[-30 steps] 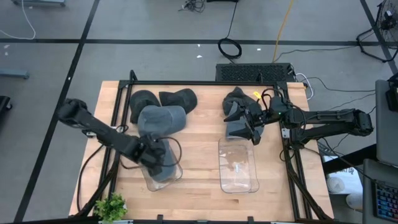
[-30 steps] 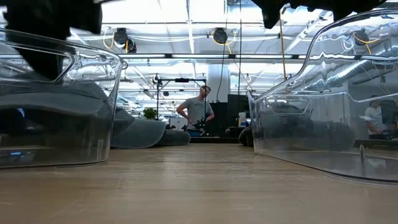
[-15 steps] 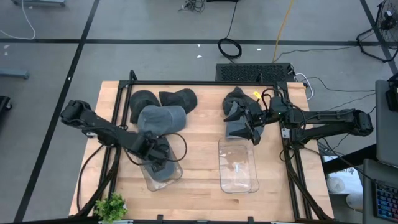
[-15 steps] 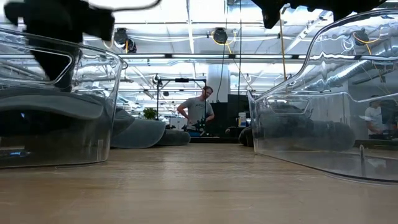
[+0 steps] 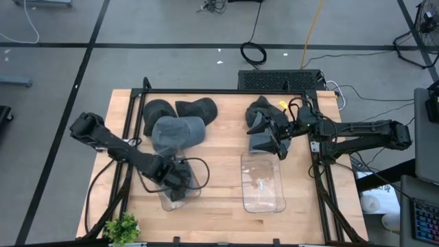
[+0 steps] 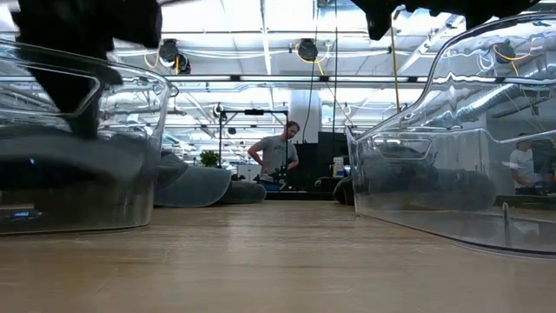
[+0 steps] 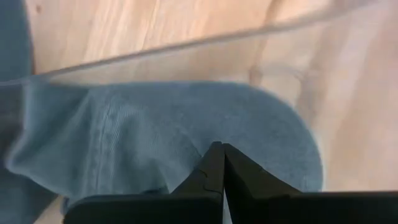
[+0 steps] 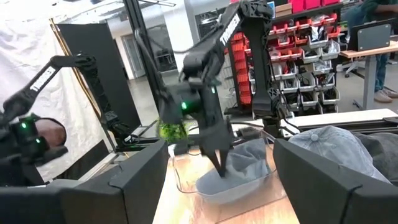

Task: Pick & Place hat
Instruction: Put the top gray cap into the left transparent bin, then put the right gray cap into the left transparent bin

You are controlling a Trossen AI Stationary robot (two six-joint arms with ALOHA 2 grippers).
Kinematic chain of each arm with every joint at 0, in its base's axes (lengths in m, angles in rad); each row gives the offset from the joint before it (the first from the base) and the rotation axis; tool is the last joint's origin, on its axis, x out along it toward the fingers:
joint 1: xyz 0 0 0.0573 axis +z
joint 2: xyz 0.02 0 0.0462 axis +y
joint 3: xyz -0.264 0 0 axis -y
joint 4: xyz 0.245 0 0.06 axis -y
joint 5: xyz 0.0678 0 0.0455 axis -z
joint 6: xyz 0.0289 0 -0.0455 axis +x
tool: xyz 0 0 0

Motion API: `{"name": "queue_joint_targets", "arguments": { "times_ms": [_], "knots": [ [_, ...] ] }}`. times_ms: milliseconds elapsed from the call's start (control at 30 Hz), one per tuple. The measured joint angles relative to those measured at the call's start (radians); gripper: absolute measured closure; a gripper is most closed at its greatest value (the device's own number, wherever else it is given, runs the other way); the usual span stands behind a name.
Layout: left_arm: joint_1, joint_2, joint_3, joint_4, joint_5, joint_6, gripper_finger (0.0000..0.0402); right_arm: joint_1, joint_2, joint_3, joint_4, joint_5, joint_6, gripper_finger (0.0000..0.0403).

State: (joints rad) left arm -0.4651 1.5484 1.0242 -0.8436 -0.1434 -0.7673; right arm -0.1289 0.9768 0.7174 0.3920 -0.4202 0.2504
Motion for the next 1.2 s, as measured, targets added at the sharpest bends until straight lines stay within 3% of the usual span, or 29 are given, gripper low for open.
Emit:
{"name": "queue_joint_targets", "arguments": {
  "times_ms": [167,333,567,700,800,867,967,1200],
  "knots": [
    [0.046,0.063,-0.051,0.079,0.076,0.01,0.0401,0.0,0.0,0.0,0.0,0.0,0.0,0.0124],
    [0.05,0.038,-0.017,0.058,0.053,0.066,0.0401,0.0,0.0,0.0,0.0,0.001,0.0,0.0124],
    [-0.014,-0.141,0.06,0.063,-0.11,0.205,0.0401,0.0,-0.001,0.0,-0.049,-0.001,0.127,0.0124],
    [-0.088,-0.268,0.064,0.113,-0.225,0.381,0.04,0.003,-0.004,0.0,-0.081,0.002,0.055,0.0124],
    [-0.132,-0.363,0.058,0.15,-0.352,0.421,0.0394,0.02,-0.003,0.001,-0.147,0.114,0.001,0.0124],
    [-0.145,-0.422,0.041,0.176,-0.414,0.415,0.0388,0.028,-0.003,0.014,-0.265,0.266,0.003,0.0124],
    [-0.15,-0.483,-0.013,0.181,-0.443,0.374,0.0375,0.016,-0.004,0.048,-0.553,0.458,0.133,0.0124],
    [-0.099,-0.547,-0.162,0.261,-0.467,0.289,0.0295,-0.075,-0.025,0.059,-1.264,0.591,0.496,0.0124]
  ]
}}
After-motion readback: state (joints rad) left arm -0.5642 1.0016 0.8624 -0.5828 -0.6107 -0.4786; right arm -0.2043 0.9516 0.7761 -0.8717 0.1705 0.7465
